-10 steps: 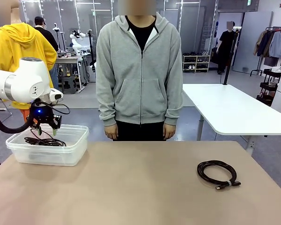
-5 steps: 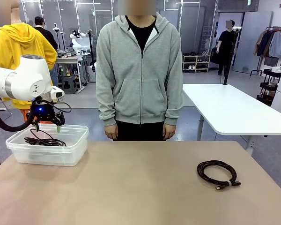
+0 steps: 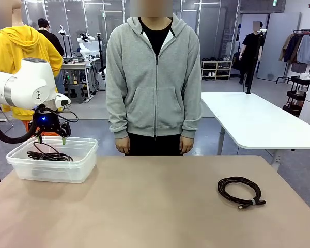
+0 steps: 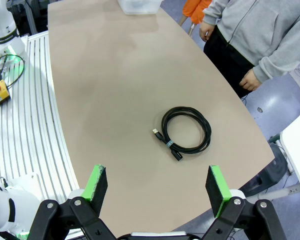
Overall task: Organize and store the cables.
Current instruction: Place the USB Extension Cable into the Organizing box.
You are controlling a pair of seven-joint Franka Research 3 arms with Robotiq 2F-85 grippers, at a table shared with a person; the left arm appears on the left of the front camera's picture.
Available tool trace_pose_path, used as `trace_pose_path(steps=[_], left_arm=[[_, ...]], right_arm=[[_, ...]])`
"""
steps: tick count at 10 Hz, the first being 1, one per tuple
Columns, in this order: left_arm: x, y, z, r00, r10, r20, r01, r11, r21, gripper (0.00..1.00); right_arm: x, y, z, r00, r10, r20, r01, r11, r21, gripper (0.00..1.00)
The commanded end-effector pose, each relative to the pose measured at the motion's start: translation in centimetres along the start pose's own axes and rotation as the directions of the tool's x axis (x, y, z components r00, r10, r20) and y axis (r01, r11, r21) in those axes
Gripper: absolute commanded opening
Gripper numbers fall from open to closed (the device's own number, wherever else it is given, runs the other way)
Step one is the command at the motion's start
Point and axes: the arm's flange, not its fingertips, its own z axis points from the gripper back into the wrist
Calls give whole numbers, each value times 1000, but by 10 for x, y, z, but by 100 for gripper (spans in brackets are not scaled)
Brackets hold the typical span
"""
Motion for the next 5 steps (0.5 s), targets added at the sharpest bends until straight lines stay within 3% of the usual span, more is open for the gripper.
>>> trace_pose_path(steps=[1,5], left_arm=[[2,-1,-2,1000,1,5,-1,1000,-3,100],[2,-1,-2,1000,1,5,-1,1000,-3,100]], right_arm=[[1,0,0,1000,2,-3,-2,1000,0,100],[1,0,0,1000,2,-3,-2,1000,0,100]])
